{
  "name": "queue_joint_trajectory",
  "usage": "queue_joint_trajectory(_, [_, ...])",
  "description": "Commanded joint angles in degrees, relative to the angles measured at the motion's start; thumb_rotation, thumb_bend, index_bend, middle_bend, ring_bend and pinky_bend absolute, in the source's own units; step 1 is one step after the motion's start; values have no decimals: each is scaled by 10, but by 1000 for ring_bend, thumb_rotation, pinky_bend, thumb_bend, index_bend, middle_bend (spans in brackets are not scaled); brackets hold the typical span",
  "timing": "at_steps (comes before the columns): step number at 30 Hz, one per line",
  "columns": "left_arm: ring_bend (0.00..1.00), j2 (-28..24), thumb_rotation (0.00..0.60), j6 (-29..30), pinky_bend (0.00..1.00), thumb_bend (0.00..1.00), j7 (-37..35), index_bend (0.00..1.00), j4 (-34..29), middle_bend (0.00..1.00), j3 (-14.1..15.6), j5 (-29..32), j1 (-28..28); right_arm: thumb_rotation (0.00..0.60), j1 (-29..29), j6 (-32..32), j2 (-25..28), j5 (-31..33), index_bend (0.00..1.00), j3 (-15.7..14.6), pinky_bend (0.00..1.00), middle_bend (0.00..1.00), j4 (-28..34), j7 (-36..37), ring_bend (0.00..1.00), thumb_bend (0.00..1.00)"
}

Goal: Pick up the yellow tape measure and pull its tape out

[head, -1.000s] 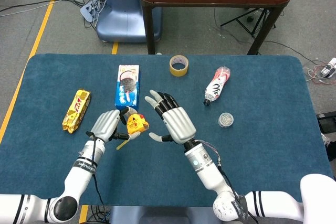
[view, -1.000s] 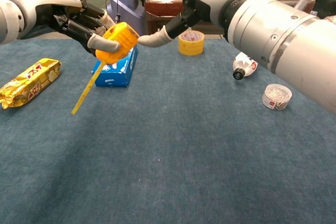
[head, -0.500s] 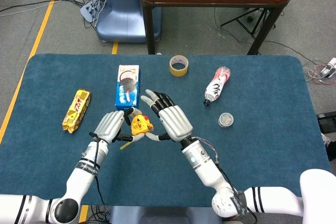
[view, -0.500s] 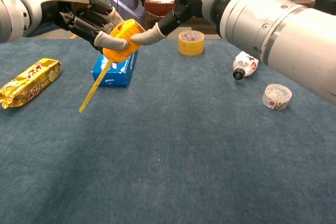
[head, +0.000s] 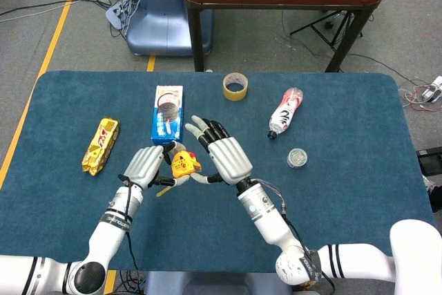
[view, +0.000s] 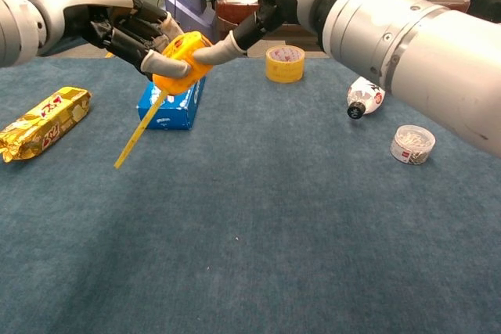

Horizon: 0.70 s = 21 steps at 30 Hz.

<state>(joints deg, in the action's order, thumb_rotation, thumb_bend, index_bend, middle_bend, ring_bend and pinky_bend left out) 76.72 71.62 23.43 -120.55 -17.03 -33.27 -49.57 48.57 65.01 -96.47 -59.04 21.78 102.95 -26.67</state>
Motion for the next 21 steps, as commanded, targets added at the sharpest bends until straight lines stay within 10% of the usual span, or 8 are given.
queue_joint_trajectory(1, [441,1,600,-1,267,204,1,528,0,581,1,-1,0,600,2,2,1,2,0,-1,0,0,-2,0,0,261])
queue_joint_trajectory(21, [441,1,600,-6,268,204,6,528,6,581,3,2,3,600,12,24,-1,10,0,-6,0,0,-16,-9,0,280])
